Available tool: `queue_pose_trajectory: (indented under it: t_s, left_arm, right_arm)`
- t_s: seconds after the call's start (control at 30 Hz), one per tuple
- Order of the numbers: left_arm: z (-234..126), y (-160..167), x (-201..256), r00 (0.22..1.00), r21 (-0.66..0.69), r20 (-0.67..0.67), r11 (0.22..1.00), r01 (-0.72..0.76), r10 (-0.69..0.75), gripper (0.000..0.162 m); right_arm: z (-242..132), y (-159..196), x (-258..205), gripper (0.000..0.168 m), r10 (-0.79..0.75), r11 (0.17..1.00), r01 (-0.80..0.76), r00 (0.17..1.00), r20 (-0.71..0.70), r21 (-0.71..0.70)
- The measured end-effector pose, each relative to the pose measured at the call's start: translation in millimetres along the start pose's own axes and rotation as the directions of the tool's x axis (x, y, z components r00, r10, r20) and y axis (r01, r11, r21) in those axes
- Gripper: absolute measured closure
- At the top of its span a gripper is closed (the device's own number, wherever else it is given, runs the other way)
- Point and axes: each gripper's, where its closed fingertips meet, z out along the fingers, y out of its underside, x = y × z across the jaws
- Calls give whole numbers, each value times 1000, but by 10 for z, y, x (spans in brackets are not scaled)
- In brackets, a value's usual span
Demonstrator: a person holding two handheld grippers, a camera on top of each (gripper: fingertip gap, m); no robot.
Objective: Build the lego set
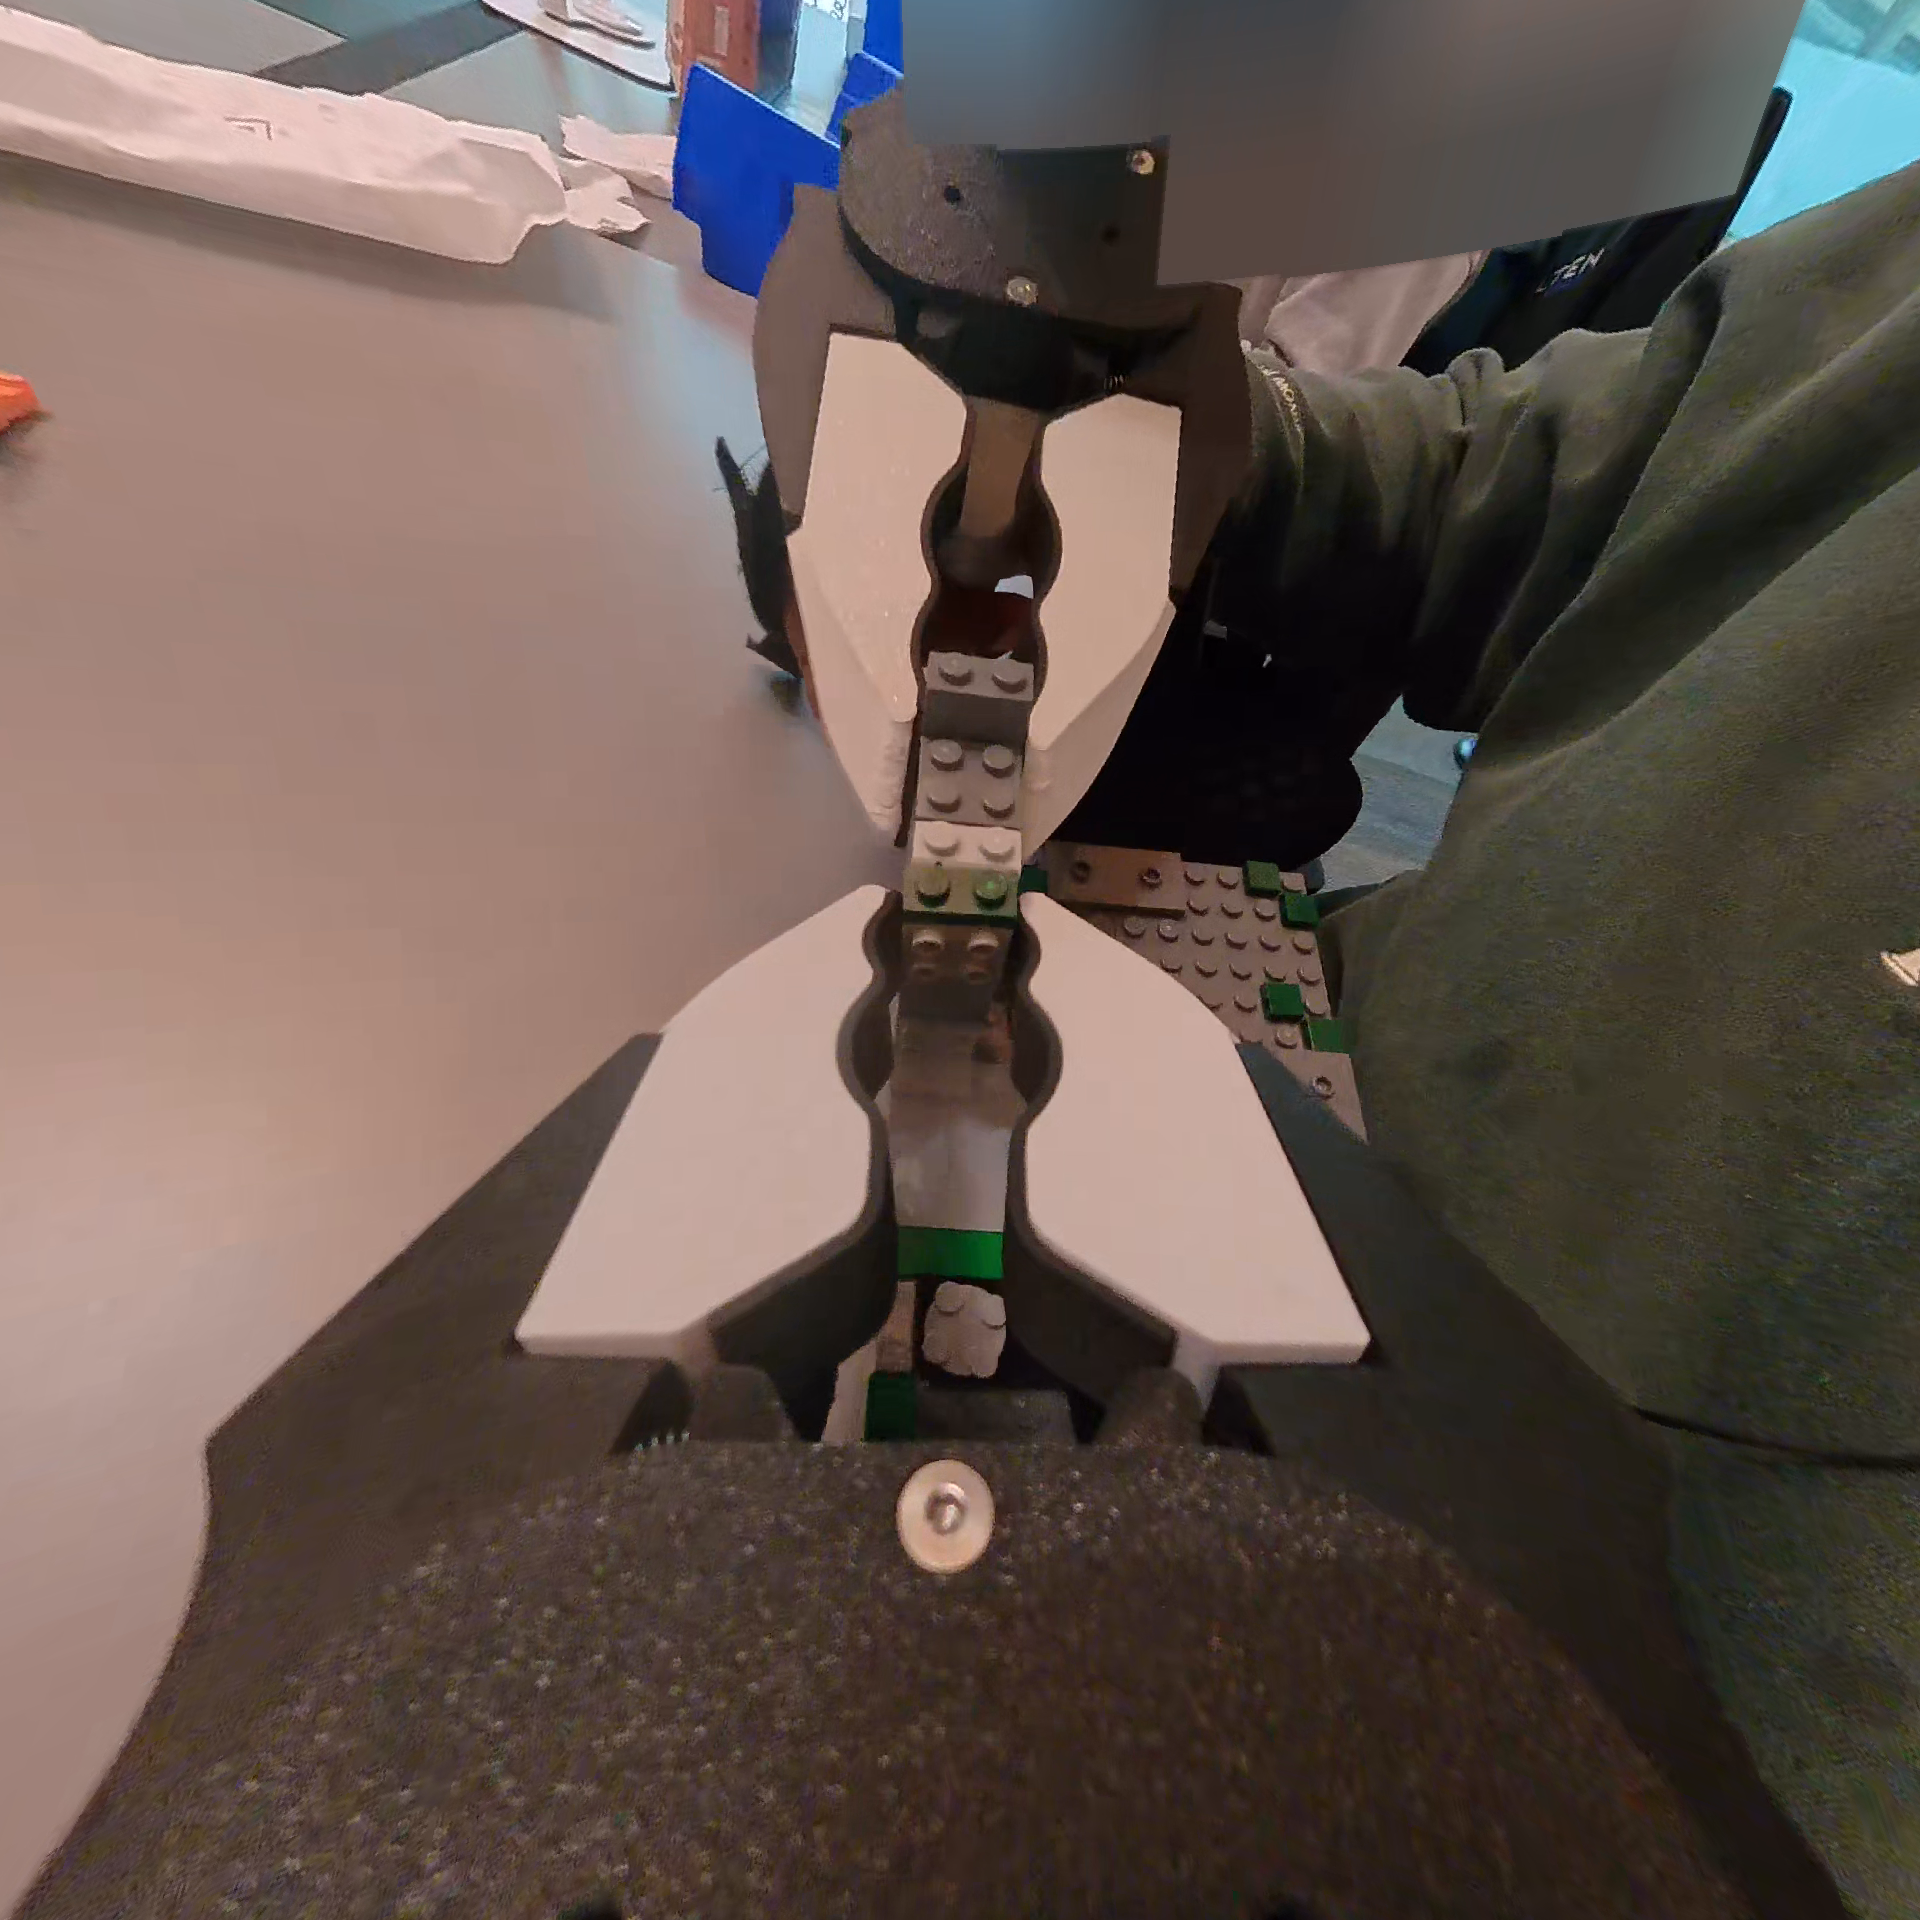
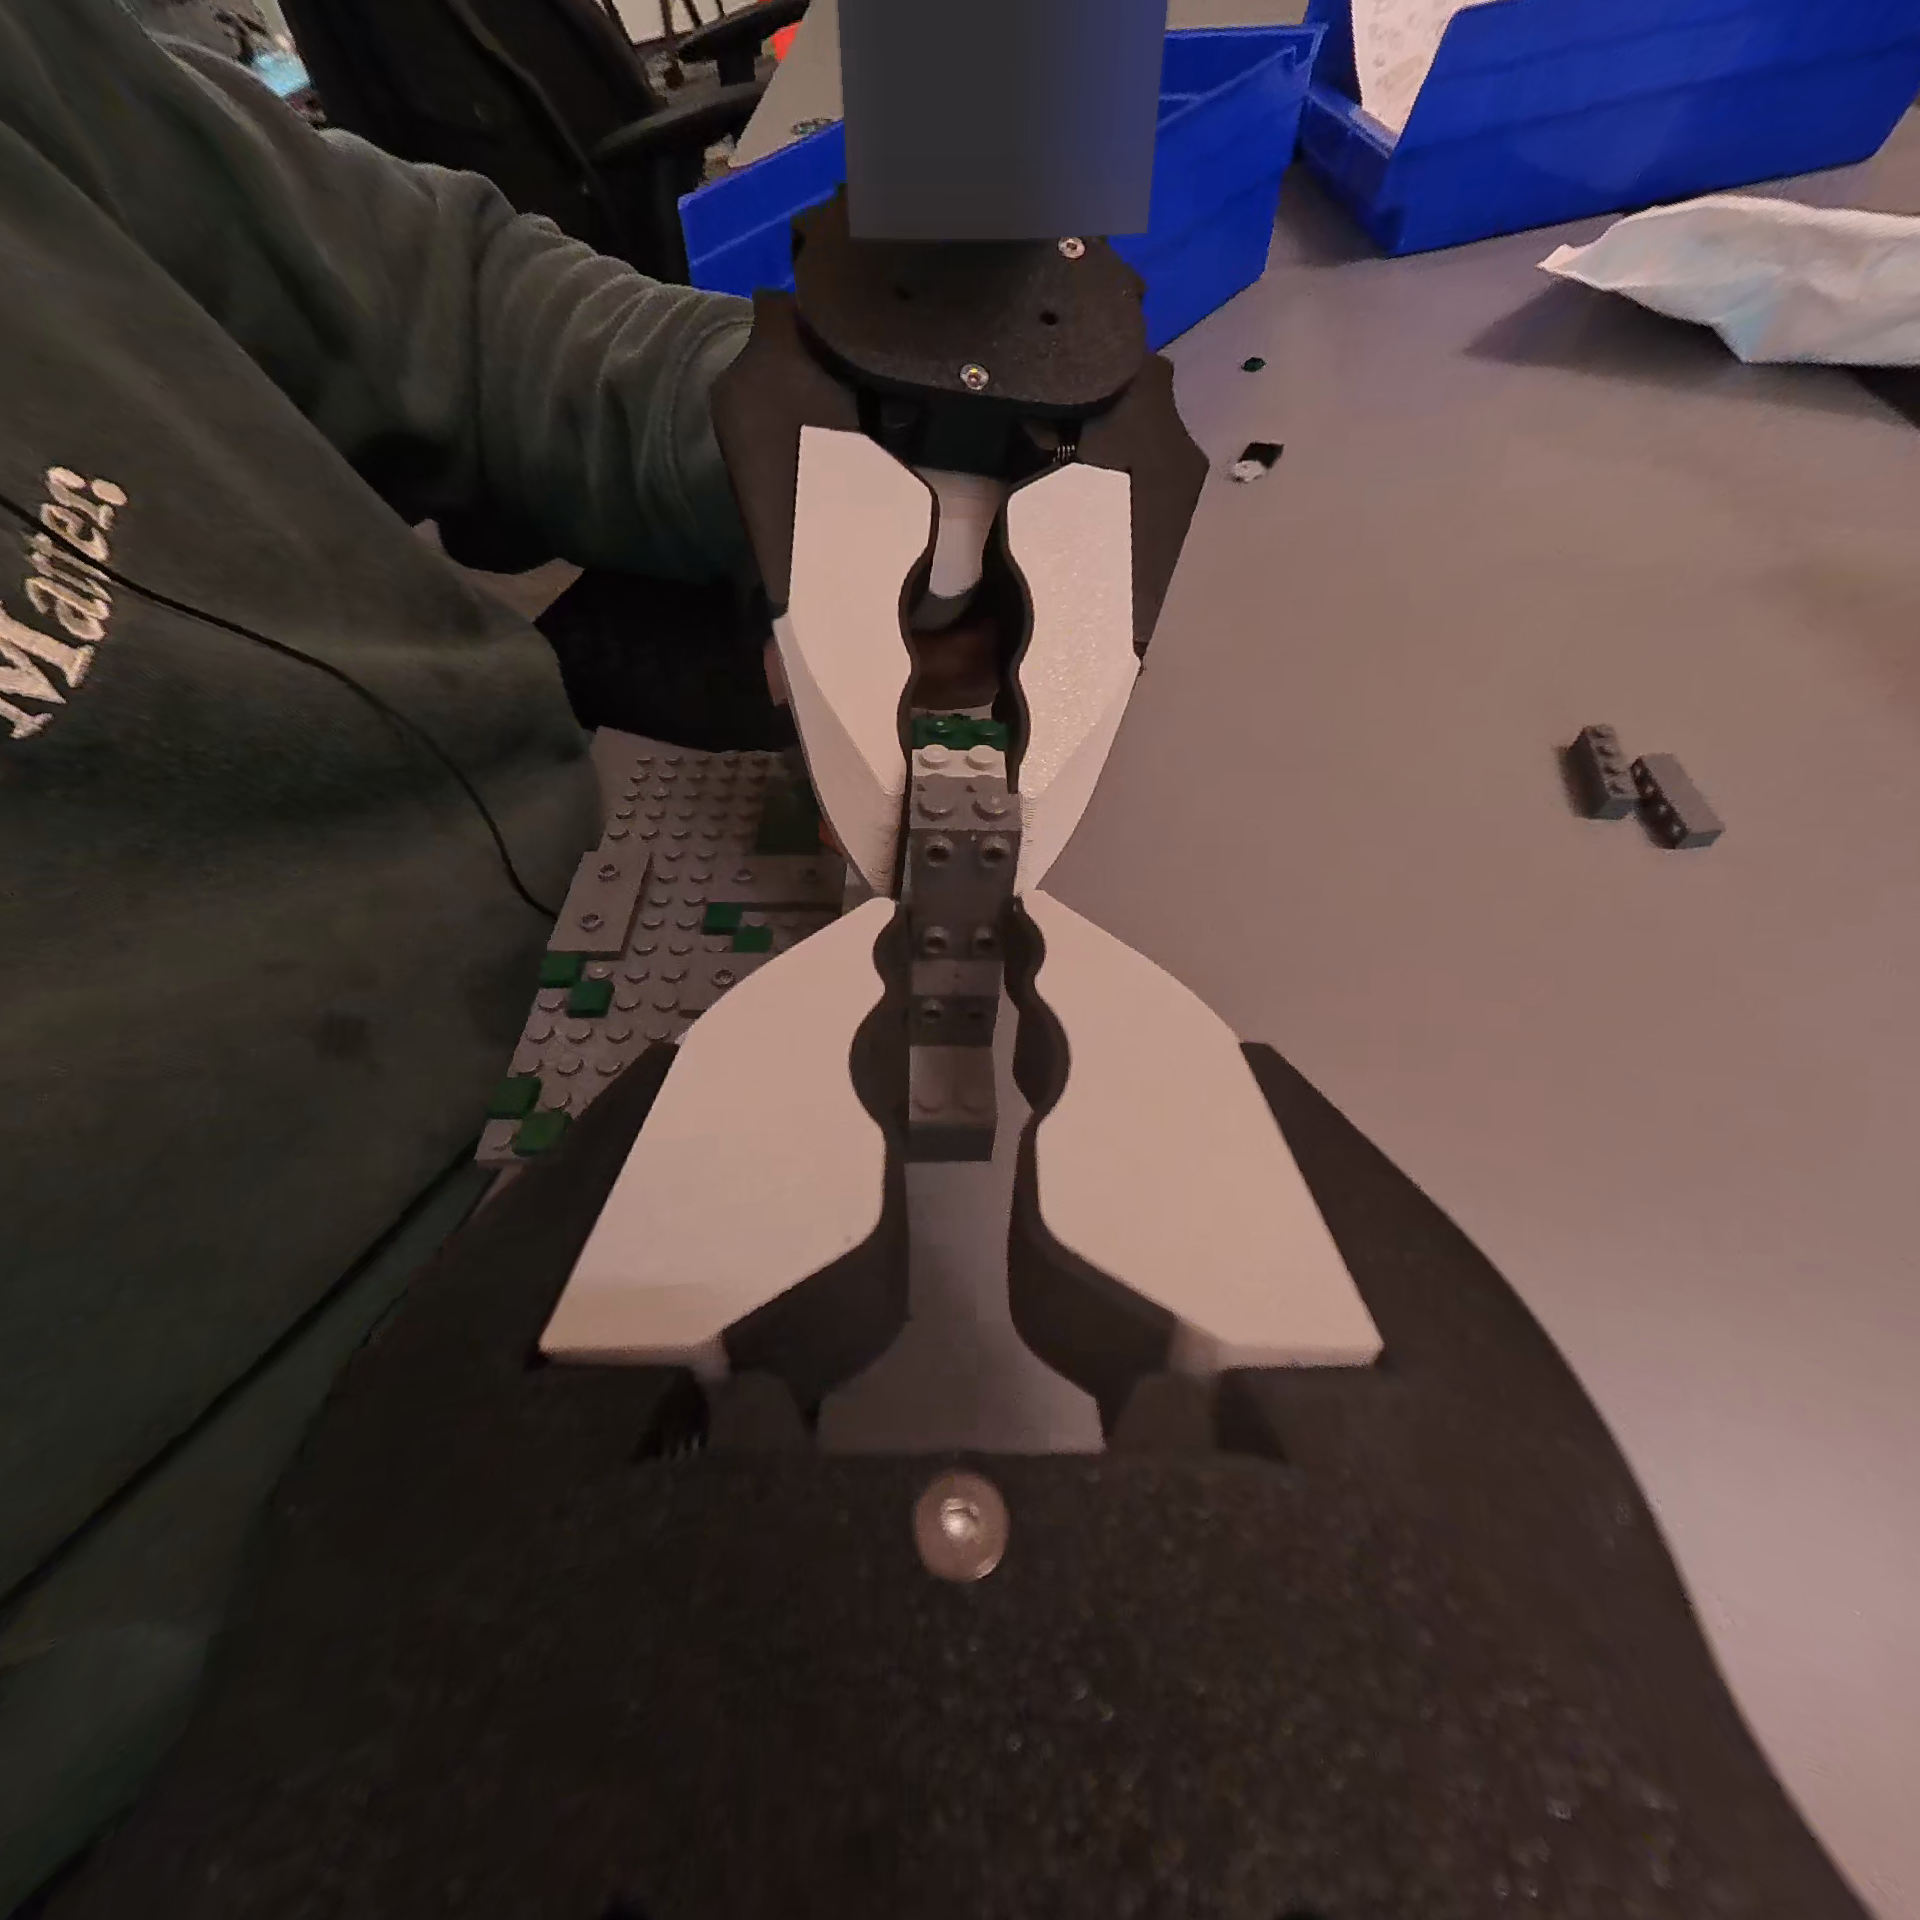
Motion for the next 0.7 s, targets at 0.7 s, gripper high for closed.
queue_pose_trajectory:
  t_s: [0.7]
  left_arm:
    - [-307,153,-331,949,108,-47,943,316,-313,143]
  right_arm:
    - [-324,61,202,152,-107,989,93,987,121,116]
